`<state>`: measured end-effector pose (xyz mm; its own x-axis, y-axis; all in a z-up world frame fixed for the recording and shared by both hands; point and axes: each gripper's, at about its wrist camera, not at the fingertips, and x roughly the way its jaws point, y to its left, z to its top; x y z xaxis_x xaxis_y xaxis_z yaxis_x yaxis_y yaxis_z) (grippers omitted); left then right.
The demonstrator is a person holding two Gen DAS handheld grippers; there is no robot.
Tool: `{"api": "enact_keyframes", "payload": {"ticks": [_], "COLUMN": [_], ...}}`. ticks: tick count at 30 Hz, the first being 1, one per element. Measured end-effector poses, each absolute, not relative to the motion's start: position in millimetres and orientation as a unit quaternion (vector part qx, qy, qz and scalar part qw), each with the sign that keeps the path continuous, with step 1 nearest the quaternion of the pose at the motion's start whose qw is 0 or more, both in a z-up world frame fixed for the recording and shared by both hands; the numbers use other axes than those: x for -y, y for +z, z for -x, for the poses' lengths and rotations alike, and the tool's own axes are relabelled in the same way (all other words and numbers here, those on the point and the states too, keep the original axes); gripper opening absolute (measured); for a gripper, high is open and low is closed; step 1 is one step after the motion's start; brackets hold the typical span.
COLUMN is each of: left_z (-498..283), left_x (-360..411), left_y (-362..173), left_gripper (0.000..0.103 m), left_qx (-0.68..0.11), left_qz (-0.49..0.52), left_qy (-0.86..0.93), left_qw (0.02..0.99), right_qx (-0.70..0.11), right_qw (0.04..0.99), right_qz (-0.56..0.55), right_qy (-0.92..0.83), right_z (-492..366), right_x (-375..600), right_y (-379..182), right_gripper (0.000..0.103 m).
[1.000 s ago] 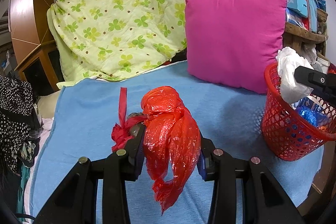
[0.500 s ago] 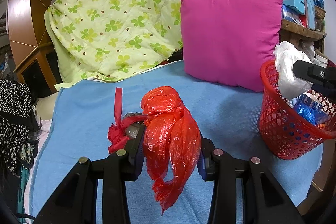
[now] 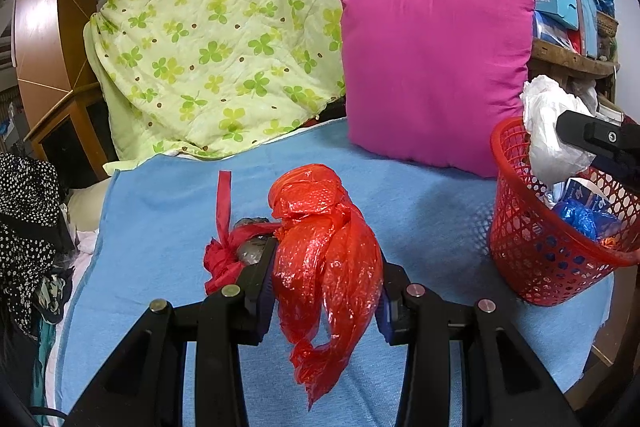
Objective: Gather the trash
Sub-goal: 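Hold the white tissue ball above the wastebasket with the right gripper while the left gripper holds the red bag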
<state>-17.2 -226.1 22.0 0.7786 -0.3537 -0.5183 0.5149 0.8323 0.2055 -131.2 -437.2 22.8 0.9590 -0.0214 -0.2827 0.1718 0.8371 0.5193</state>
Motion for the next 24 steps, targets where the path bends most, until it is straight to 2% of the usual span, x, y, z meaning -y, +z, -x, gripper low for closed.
{"api": "enact_keyframes", "payload": {"ticks": [24], "left_z": [33], "left_x": [236], "left_y": [25], "left_gripper": [0.043], "left_qx": [-0.226], "left_qz": [-0.192], "left_qy": [-0.234], "left_qw": [0.926], "right_qx": [-0.112], "right_qw": [0.947], "right_qz": [-0.292], "right_qy": [-0.067], "right_z": [131], "right_x": [449], "right_y": [20], "right_gripper": [0.036]}}
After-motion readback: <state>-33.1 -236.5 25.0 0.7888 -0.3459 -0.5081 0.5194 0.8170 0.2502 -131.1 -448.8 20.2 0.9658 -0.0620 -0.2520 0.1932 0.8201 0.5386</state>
